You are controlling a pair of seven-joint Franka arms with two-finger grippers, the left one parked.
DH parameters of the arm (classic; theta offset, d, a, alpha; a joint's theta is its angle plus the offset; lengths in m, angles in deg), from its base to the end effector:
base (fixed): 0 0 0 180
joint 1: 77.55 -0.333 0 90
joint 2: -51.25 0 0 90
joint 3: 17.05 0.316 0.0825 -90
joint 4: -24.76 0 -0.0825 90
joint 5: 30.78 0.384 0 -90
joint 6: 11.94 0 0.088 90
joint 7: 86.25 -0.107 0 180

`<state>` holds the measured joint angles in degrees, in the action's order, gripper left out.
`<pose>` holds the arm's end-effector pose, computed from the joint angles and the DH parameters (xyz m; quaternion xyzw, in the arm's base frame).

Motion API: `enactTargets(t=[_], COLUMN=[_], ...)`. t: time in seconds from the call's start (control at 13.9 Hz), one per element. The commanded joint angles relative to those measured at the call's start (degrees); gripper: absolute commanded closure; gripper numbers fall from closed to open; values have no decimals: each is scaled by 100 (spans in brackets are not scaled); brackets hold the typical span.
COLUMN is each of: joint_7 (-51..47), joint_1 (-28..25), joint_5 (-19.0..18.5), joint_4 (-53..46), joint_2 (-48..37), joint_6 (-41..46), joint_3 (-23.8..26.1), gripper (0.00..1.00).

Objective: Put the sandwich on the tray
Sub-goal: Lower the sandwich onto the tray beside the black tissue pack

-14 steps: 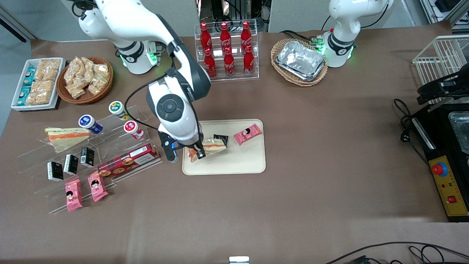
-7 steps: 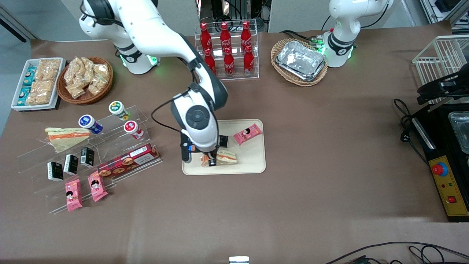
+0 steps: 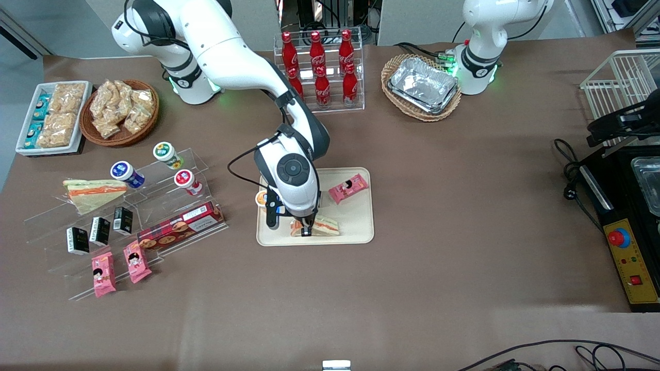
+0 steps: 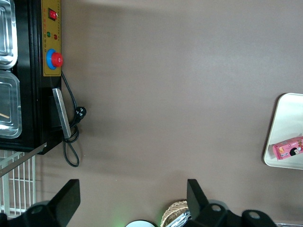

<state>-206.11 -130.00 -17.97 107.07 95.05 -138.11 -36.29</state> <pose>0.5772 0.4440 0.2592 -0.7147 0.6987 -0.0274 0.0172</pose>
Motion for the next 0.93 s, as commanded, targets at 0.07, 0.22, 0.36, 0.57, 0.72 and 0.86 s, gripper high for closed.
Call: enactTargets(t=[0.07, 0.22, 0.36, 0.57, 0.72, 0.86], joint_7=[-38, -29, -29, -29, -37, -38], joint_1=[-117, -135, -249, -249, -240, -48], joint_5=[117, 99, 90, 90, 108, 274], joint_4=[-163, -58, 65, 66, 66, 57], joint_2=[137, 146, 190, 295, 304, 296], joint_6=[-73, -248, -494, -496, -487, -478], joint_3=[-54, -45, -37, -37, -37, -19], gripper=[100, 100, 100, 100, 95, 31])
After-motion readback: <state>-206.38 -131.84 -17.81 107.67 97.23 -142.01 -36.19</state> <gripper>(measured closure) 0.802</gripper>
